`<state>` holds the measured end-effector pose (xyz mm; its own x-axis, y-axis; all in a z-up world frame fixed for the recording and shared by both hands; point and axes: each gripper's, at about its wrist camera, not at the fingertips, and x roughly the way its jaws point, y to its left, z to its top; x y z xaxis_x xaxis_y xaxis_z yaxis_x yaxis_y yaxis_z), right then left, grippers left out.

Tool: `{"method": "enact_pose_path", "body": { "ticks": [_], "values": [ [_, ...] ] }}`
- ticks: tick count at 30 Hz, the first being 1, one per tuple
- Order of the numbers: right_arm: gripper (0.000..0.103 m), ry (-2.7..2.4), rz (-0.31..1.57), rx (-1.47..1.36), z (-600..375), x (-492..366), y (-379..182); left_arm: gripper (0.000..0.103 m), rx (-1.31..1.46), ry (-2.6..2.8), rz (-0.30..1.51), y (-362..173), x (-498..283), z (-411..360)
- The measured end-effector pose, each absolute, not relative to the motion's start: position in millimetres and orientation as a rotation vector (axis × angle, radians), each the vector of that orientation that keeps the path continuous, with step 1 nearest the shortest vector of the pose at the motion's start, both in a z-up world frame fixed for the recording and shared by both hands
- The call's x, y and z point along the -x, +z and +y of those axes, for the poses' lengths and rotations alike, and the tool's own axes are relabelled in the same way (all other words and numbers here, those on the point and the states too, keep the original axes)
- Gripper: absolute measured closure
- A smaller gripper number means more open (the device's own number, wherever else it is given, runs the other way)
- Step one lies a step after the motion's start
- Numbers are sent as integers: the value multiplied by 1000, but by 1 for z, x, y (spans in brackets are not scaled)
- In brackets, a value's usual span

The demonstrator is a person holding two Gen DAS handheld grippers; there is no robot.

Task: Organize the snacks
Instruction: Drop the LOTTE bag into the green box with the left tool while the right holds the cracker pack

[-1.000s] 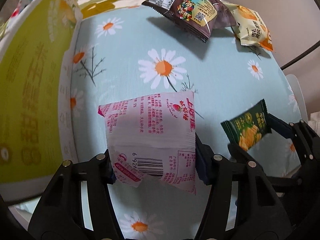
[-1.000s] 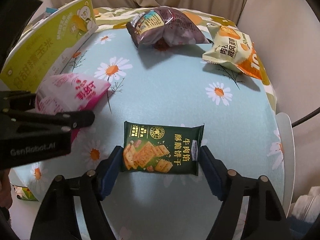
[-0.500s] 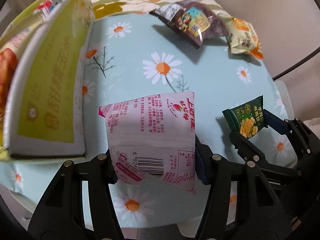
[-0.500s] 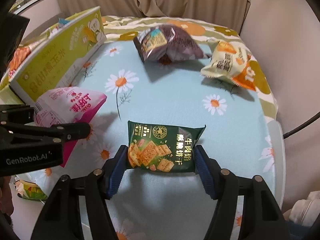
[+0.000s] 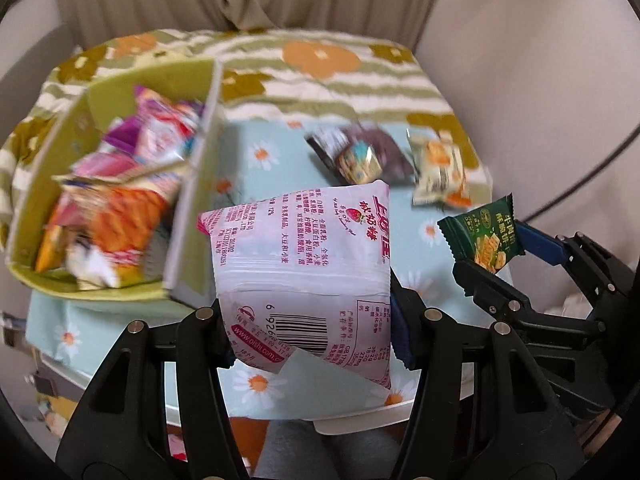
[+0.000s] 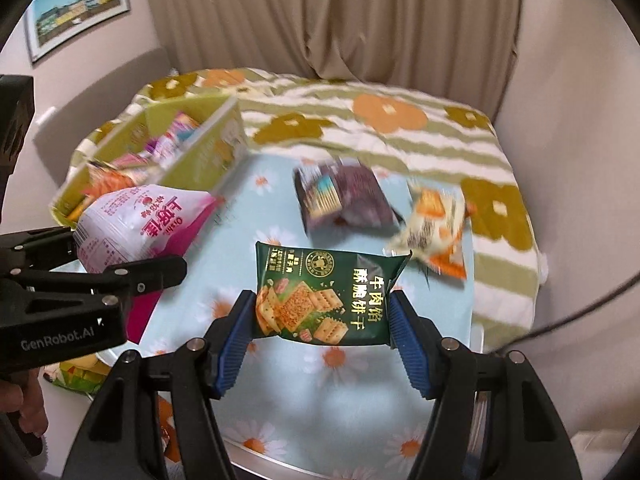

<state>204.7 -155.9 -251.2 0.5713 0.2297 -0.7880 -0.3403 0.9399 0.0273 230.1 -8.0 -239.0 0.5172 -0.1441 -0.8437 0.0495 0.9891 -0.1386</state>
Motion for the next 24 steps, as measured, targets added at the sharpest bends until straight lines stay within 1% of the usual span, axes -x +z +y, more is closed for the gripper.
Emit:
{"method": "enact_pose_path", "body": {
  "ticks": [6,11,18,24],
  "values": [
    [41,427,845,131,-128,-217,-211,50,127,-29,935,-195,-234,40],
    [41,487,807,143,-89,-236,-195,50,151,27,901,-178,-251,91],
    [41,518,802,115,-22,-280,-185,50,143,62,896,-175,-297,168],
    [41,513,809,117,38,-316,-183,50,133,52,935,-191,-355,227]
  ]
}}
